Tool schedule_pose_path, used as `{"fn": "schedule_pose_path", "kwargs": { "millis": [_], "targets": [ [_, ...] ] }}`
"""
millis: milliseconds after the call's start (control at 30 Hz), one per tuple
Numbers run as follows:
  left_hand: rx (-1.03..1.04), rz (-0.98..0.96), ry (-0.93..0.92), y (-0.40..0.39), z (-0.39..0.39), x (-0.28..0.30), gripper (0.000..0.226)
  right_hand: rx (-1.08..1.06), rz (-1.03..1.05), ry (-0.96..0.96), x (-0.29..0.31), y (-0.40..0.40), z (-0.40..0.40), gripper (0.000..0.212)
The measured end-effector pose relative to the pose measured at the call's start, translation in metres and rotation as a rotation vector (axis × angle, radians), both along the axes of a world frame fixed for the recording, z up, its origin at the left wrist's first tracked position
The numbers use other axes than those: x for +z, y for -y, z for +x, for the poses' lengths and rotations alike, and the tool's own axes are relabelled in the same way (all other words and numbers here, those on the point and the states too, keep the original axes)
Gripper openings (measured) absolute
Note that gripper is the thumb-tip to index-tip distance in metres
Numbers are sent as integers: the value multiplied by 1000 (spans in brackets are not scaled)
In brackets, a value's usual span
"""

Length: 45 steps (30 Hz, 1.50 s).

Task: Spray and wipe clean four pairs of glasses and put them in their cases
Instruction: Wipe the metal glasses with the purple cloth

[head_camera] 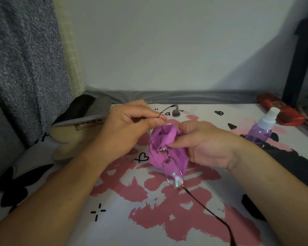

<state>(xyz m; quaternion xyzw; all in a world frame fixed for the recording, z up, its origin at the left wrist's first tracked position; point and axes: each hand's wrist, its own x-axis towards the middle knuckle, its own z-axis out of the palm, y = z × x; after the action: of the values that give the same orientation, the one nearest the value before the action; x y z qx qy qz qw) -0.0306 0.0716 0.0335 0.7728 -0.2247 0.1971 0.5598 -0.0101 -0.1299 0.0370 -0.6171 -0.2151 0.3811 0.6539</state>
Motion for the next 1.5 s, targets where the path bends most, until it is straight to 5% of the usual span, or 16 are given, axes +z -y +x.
{"fn": "schedule_pose_path", "kwargs": {
  "millis": [300, 500, 800, 933, 1100, 1333, 1500],
  "targets": [
    [-86, -48, -63, 9, 2, -8, 16, 21, -100, -2, -7, -3, 3, 24],
    [-57, -39, -75, 16, 4, -10, 14, -190, 34, 27, -12, -14, -1, 17],
    [213, -22, -1, 15, 5, -16, 11, -564, 168, -82, 4, 12, 19, 15],
    [465, 29, 120, 11, 7, -16, 9, -931, 141, 72, 10, 36, 36, 15],
    [655, 73, 256, -2, 9, -10, 3, -1138, 231, 284, 23, 32, 30, 22],
    [617, 400, 392, 6, 9, -16, 9, -1156, 130, 831, 24, 13, 8, 12],
    [402, 915, 379, 25, 6, -29, 11, -1142, 66, 873, 21, 13, 11, 6]
  ]
}}
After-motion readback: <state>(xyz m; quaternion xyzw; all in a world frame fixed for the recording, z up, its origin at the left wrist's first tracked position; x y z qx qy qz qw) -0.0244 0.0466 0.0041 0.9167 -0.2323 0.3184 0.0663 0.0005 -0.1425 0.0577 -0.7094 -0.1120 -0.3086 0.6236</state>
